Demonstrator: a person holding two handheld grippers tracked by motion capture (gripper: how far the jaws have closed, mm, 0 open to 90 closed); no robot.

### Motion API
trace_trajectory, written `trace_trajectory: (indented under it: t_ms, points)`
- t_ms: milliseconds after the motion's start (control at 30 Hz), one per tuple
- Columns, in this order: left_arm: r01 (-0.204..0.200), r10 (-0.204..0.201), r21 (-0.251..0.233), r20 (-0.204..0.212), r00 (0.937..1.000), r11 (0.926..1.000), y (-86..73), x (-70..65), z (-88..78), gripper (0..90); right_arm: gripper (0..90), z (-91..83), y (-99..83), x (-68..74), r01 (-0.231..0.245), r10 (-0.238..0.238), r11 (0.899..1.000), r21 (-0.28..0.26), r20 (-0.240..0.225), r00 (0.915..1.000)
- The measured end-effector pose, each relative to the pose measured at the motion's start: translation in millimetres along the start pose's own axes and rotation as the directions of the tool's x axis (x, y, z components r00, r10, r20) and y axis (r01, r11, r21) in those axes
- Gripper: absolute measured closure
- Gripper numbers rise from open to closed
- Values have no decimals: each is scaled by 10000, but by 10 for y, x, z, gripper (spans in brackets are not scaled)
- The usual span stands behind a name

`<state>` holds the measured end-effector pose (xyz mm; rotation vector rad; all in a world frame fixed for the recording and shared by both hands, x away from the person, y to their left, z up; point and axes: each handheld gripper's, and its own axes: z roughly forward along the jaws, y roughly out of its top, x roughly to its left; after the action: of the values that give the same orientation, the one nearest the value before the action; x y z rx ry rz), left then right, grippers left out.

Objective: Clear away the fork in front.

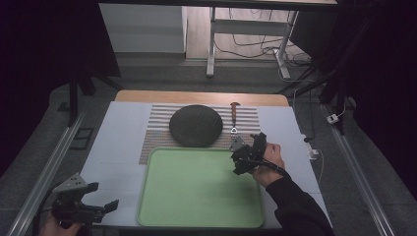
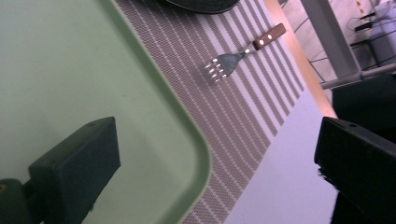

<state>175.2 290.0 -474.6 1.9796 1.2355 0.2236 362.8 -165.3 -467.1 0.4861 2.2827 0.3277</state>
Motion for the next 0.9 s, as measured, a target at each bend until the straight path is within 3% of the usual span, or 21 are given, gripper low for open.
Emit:
trace_trajectory:
  t_ms: [200, 433, 633, 900]
  points:
    - [8, -8, 8, 8, 10000, 10000, 0, 1, 1, 0, 15, 137, 71, -33, 362, -369, 9991, 203, 318, 9988]
    - [2, -2, 28, 28, 10000, 10000, 1, 1, 3, 0, 28, 305, 132, -76, 766, -782, 9961, 437, 368, 9963]
    - [11, -11, 27, 16, 10000, 10000, 1, 3, 4, 0, 40, 432, 195, -107, 1183, -1220, 9912, 590, 629, 9905]
    - [10, -10, 39, 31, 10000, 10000, 1, 3, 5, 0, 74, 640, 275, -141, 1623, -1671, 9828, 884, 497, 9847]
